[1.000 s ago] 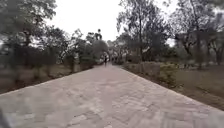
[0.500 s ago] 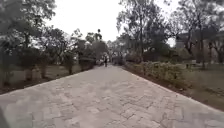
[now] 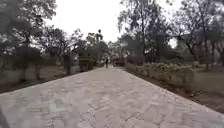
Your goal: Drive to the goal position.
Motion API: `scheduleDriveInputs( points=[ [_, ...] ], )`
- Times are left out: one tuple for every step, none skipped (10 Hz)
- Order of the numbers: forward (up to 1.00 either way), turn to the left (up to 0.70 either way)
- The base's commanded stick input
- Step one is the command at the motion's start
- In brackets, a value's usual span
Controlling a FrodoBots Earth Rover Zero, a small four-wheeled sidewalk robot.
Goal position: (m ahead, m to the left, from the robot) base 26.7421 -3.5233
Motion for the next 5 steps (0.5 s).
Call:
scheduleDriveInputs(
  points=[
    [0.7,0.0],
    [0.7,0.0],
    [0.7,0.0],
    [0.7,0.0],
    [0.7,0.0]
  ],
)
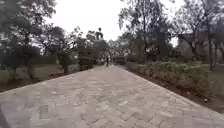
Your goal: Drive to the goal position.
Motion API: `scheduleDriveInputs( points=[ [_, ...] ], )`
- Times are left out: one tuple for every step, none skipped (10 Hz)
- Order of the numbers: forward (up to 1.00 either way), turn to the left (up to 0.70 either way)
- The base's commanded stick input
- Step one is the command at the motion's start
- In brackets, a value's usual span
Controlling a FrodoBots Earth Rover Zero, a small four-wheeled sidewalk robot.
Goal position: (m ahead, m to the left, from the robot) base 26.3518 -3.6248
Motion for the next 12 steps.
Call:
scheduleDriveInputs(
  points=[
    [0.7,0.0],
    [0.7,0.0],
    [0.7,0.0],
    [0.7,0.0],
    [0.7,0.0],
    [0.7,0.0],
    [0.7,0.0],
    [0.7,0.0],
    [0.7,0.0],
    [0.7,0.0],
    [0.7,0.0],
    [0.7,0.0]
  ],
)
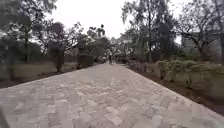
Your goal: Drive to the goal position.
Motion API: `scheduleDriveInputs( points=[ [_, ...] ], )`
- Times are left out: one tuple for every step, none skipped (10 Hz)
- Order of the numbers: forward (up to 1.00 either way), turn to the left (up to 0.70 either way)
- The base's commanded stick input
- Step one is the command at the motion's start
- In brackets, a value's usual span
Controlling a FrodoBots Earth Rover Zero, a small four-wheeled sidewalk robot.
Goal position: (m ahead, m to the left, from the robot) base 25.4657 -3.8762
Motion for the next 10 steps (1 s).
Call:
scheduleDriveInputs(
  points=[
    [0.7,0.0],
    [0.7,0.0],
    [0.7,0.0],
    [0.7,0.0],
    [0.7,0.0],
    [0.7,0.0],
    [0.7,0.0],
    [0.7,0.0],
    [0.7,0.0],
    [0.7,0.0]
  ],
)
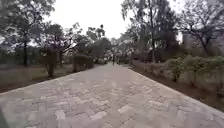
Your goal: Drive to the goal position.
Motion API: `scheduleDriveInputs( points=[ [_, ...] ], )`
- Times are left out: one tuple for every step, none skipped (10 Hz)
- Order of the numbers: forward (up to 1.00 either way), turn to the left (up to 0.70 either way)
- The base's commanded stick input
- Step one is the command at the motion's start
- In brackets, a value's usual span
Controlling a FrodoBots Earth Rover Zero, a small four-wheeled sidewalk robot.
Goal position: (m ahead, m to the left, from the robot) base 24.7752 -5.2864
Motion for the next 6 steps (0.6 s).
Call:
scheduleDriveInputs(
  points=[
    [0.7,0.0],
    [0.7,0.0],
    [0.7,0.0],
    [0.7,0.0],
    [0.7,0.0],
    [0.7,0.0]
  ],
)
